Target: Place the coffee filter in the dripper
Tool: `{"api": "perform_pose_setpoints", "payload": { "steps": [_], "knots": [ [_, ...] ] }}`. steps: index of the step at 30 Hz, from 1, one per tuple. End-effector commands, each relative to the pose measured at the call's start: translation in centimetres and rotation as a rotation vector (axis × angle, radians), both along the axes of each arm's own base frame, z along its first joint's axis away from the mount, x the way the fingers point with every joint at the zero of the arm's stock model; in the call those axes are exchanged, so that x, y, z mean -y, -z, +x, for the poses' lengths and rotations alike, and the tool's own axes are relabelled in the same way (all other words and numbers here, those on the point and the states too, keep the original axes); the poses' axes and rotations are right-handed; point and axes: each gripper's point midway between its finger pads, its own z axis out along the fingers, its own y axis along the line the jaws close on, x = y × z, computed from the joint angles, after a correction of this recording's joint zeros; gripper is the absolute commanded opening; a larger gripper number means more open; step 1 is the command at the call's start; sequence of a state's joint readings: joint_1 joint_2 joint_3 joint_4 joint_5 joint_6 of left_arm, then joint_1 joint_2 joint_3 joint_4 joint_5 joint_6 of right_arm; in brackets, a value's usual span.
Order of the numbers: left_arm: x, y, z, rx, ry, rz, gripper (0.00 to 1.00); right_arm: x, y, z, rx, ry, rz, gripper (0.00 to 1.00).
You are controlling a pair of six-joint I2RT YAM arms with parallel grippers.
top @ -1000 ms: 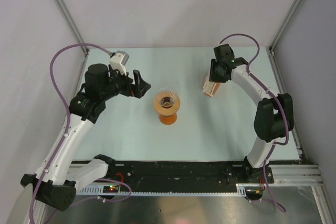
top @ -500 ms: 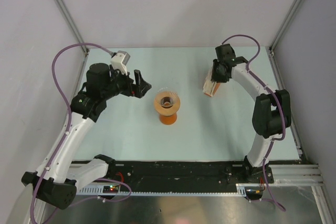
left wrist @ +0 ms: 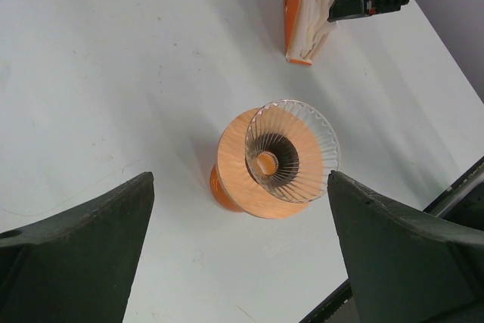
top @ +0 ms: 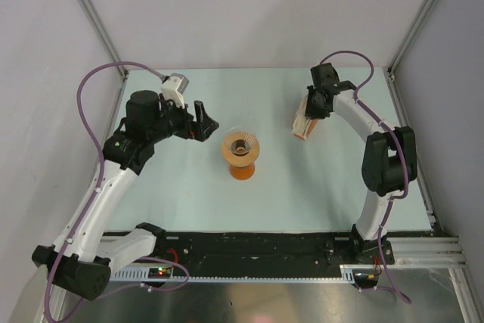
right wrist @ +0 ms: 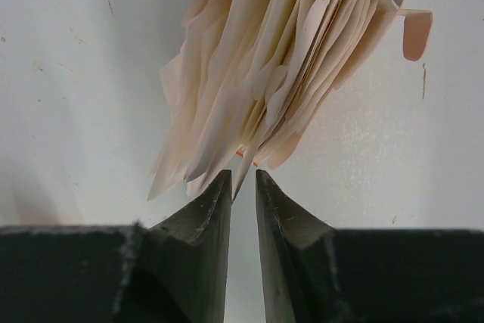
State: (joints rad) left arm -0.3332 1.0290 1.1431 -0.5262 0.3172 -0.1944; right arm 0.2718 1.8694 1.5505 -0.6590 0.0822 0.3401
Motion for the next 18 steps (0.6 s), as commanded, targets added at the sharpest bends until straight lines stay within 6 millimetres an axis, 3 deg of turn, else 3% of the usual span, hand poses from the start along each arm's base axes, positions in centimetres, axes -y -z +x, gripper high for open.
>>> {"api": "perform_pose_setpoints", "payload": {
  "steps": [1, 3, 10, 18],
  "knots": [
    [0.0, -1.8, 0.3, 0.043, -0.004, -0.026, 1.00, -0.2, -1.7, 1.7, 0.061, 0.009, 0.017, 0.24],
    [0.0, -1.8, 0.3, 0.042, -0.003, -0.028, 1.00, -0.1, -1.7, 1.7, 0.061, 0.008, 0.020, 0.23],
    [0.0, -2.0, 0.3, 0.047, -0.007, -0.028, 1.00, -0.4, -2.3, 0.7, 0.041, -0.013, 0.042, 0.02],
    [-0.3, -2.1, 0.3, 0.057, -0.015, -0.023, 1.00, 0.1, -5.9, -1.7, 0.085, -0.053, 0.074, 0.00]
  ]
}}
